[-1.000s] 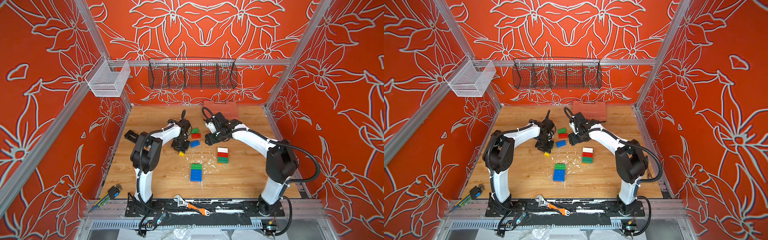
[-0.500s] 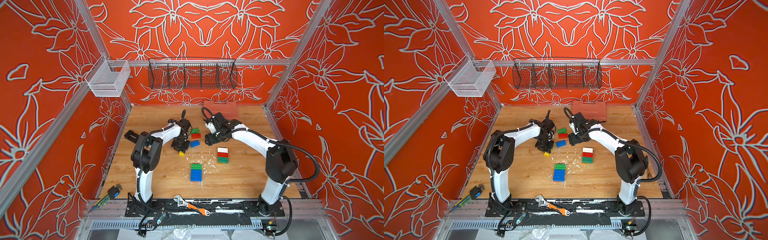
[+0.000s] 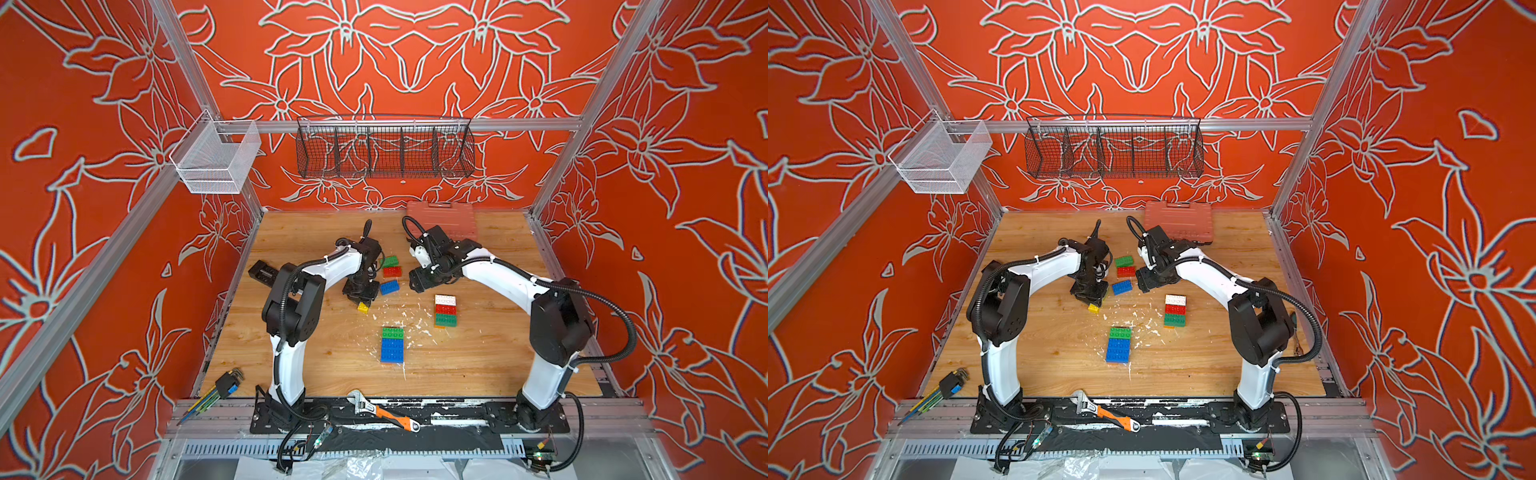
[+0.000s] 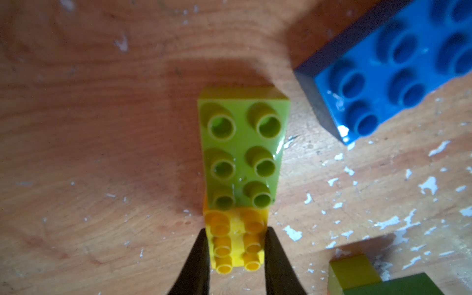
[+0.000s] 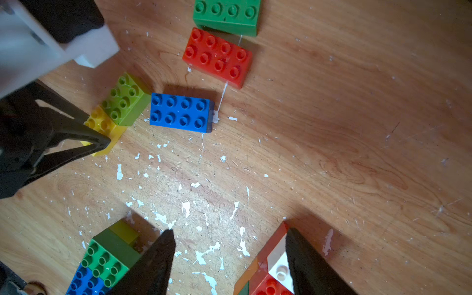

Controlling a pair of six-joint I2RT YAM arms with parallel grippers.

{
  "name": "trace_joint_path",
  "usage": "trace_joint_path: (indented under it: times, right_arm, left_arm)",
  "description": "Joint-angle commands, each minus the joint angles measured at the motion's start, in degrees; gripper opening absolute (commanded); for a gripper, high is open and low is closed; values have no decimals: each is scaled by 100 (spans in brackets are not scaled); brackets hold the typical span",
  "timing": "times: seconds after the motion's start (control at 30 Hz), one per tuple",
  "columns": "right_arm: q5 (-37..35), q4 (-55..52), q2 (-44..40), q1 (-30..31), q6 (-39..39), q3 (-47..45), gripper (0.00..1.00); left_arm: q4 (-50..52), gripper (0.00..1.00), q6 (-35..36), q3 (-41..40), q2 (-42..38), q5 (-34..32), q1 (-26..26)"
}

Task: Assemble a rectangle with lego
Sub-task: Place the lego brick at the center of the board.

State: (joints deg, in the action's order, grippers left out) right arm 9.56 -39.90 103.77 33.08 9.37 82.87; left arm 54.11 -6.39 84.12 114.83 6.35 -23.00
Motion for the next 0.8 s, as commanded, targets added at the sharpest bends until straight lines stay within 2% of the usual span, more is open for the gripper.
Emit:
trace_joint_path:
  times: [0.0,0.43,0.6,0.77]
  right_arm:
    - [63,-110,100,48,-91,188,71]
    - [46,-157,152,58,-124,213,71]
    - [44,-196,195,67,-145,264,71]
    - [28,-230,187,89,-168,291,70]
  left_arm:
    - [78,22,94,50,178,55,-73]
    - [42,23,70,76,168,90,-73]
    - [150,23,15,112,250,-117,-64]
    - [66,28,-31,62,240,-20,-67]
